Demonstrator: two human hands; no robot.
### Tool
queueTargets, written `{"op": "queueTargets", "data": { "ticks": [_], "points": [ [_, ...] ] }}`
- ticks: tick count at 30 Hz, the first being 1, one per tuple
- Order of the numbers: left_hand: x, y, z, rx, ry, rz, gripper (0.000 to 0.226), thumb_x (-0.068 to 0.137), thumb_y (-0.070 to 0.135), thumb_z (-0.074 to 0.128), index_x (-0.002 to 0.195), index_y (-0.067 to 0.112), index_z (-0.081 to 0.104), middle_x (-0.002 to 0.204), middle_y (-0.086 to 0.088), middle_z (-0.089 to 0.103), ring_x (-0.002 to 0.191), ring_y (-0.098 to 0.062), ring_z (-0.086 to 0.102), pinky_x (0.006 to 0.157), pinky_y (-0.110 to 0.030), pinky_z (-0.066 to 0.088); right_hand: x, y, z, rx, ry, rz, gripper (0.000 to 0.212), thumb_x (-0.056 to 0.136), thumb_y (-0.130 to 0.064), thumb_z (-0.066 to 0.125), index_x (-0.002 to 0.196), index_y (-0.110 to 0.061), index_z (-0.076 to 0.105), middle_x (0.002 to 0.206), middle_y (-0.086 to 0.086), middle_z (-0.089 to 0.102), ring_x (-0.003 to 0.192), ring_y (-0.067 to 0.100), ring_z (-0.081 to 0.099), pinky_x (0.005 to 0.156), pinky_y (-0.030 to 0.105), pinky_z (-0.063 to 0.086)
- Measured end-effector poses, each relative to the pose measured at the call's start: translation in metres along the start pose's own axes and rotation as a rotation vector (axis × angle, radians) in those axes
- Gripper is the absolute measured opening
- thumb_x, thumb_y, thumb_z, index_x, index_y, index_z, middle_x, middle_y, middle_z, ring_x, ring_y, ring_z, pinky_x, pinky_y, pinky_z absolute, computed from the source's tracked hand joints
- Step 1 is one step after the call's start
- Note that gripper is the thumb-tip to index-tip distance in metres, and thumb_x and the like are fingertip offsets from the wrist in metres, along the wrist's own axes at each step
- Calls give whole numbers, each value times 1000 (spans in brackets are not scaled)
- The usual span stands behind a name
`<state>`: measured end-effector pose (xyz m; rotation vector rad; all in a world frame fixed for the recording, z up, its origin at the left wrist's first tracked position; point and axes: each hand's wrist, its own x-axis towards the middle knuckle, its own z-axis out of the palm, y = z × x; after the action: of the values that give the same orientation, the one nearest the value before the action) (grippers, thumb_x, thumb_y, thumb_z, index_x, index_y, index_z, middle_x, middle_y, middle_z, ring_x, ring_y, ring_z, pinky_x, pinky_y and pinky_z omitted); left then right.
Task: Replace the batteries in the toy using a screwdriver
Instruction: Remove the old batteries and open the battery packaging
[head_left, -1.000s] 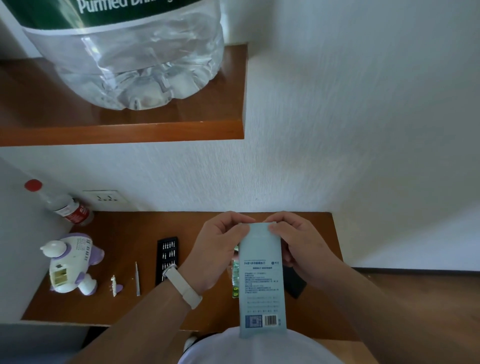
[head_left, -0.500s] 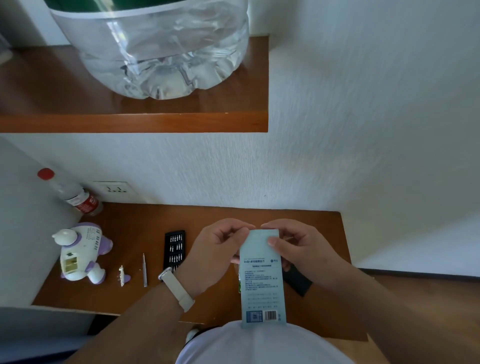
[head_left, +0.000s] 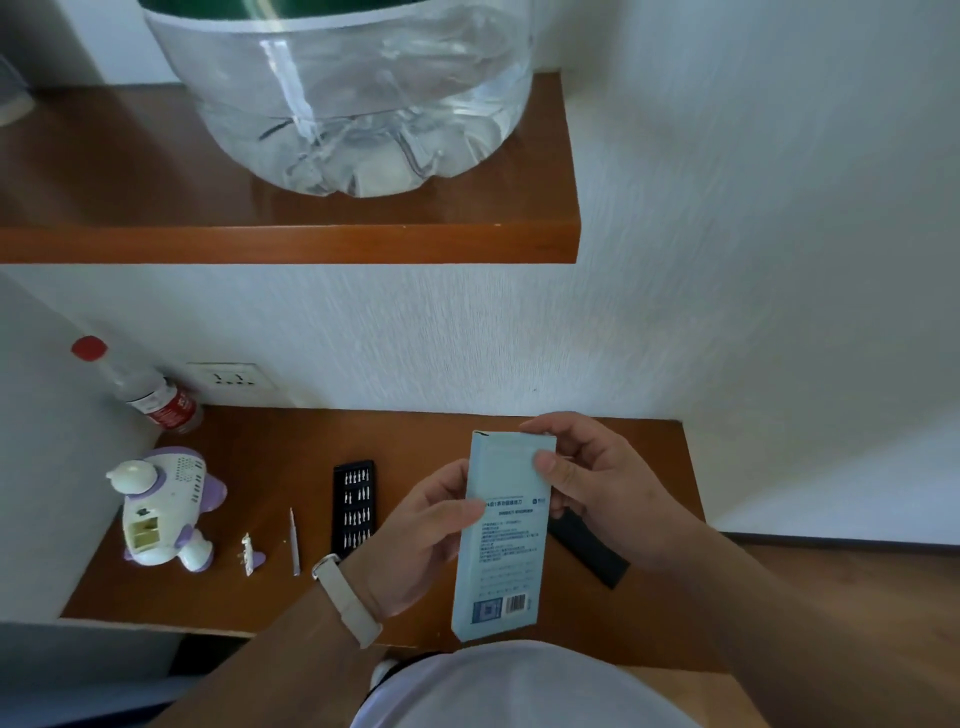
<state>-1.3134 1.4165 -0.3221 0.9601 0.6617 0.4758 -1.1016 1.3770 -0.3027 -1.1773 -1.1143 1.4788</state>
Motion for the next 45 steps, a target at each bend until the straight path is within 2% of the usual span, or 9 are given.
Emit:
{"op": "queueTargets", "data": {
  "ticks": [4,8,13,18,26,30,35,39,45],
  "points": [
    [-4,1,-8,-35,-161,-50,67,73,34,77,136,27,55,126,-11,60,119,-33,56,107,-55,44,8,-2,13,29,-36,-17,23,94,-34,55,113,-23,62,101,10,67,89,30,61,71,38,52],
    [-11,3,-15,61,-110,-30,59,77,26,62,135,29,55,122,-6,62,117,-31,59,107,-54,44,19,-4,31,-178,19,-49,21,99,-24,51,117,-23,62,101,4,67,89,20,64,71,32,58],
    [-20,5,-33,243,158,-18,62,78,28,81,117,-5,46,96,-4,68,86,-15,67,77,-29,56,34,10,54,-251,99,19,27,98,-16,56,122,-29,60,105,-8,69,87,12,68,73,26,57],
    [-21,-3,-58,429,383,-117,74,64,66,80,108,17,47,105,-3,68,98,-22,69,87,-44,60,39,40,74,-300,49,150,22,97,-28,56,118,-35,59,107,-15,68,98,8,68,83,32,59],
    [-11,-50,-104,362,500,-245,26,93,24,68,113,24,52,110,-2,68,100,-17,68,84,-40,61,50,101,99,-413,211,329,14,97,-28,58,111,-29,61,106,-17,67,96,3,66,83,32,60],
    [-3,-74,-123,323,497,-333,26,94,9,61,118,18,57,107,-2,71,97,-19,71,83,-40,61,60,136,105,-530,339,401,17,95,-32,59,110,-23,63,107,-10,69,92,5,66,77,31,61],
    [13,-97,-140,421,475,-420,28,93,9,59,119,21,57,108,1,71,95,-19,69,85,-41,59,76,169,113,-662,392,504,18,98,-30,53,105,-15,61,114,-2,67,91,9,60,55,10,44],
    [25,-105,-144,485,428,-464,30,92,10,56,117,26,55,111,4,69,97,-19,67,82,-39,59,88,193,114,-696,428,562,19,99,-29,50,95,-14,60,117,4,69,90,14,62,59,18,51],
    [37,-117,-150,619,434,-441,34,93,11,55,123,26,57,113,6,68,98,-19,66,82,-40,59,96,207,112,-698,466,575,19,100,-27,49,92,-13,60,118,5,69,88,16,64,49,13,39]
  ]
}}
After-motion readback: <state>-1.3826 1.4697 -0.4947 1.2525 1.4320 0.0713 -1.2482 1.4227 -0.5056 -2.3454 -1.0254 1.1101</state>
